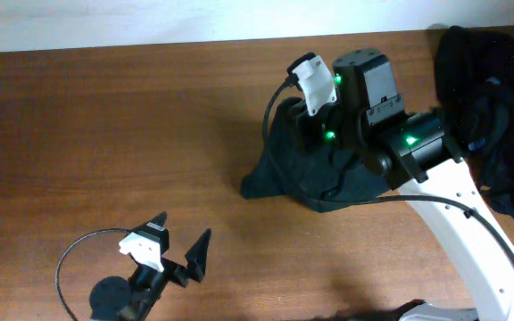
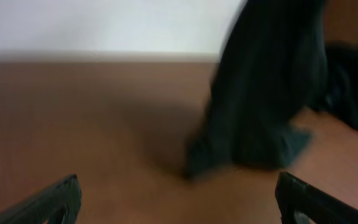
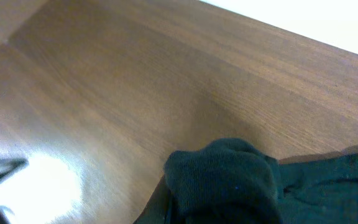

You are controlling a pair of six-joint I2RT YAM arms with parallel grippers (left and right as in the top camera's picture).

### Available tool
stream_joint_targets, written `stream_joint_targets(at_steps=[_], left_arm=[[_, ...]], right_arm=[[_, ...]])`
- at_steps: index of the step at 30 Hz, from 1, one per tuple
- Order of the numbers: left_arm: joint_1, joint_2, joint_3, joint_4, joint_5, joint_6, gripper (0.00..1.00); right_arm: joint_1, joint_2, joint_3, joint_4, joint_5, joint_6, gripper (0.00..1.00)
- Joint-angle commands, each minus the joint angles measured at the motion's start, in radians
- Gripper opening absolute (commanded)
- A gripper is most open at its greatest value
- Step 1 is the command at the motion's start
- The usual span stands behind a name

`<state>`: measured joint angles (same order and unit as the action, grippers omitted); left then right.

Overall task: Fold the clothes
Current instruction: 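Reach the left gripper to the black garment and grasp its edge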

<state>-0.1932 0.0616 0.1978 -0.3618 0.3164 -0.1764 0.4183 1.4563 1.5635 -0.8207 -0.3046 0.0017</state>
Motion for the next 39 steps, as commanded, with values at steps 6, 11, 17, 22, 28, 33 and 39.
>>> stream_joint_targets(at_steps=[6,11,17,22,28,33,39], left_arm=[[0.003,0.248,0.426,-0.28,0.081,0.013,0.99],[0.0,0.47,0.559,-0.377,0.08,0.013,0.99],[-0.141,0.729,0.623,-0.358,0.078,0.013,0.99],[-0.407,0.898,0.683,-0.322,-0.133,0.008,0.99],[-0.687,1.036,0.709,-0.201,-0.499,0.01,0.99],[-0.746,1.091,0.709,-0.067,-0.657,0.01,1.0],[-0.744,1.163,0.708,0.105,-0.73,0.01,0.99]], right_arm=[[0.007,-0.002,0.014,0.073,0.054,0.182,0.04],[0.007,-0.002,0.014,0.104,0.054,0.246,0.04],[0.007,-0.002,0.014,0.126,0.055,0.289,0.04],[0.007,-0.002,0.014,0.153,0.055,0.296,0.04],[0.007,-0.002,0.014,0.158,0.056,0.296,0.04],[0.007,-0.002,0.014,0.158,0.056,0.296,0.04],[0.007,-0.002,0.014,0.16,0.056,0.296,0.04]])
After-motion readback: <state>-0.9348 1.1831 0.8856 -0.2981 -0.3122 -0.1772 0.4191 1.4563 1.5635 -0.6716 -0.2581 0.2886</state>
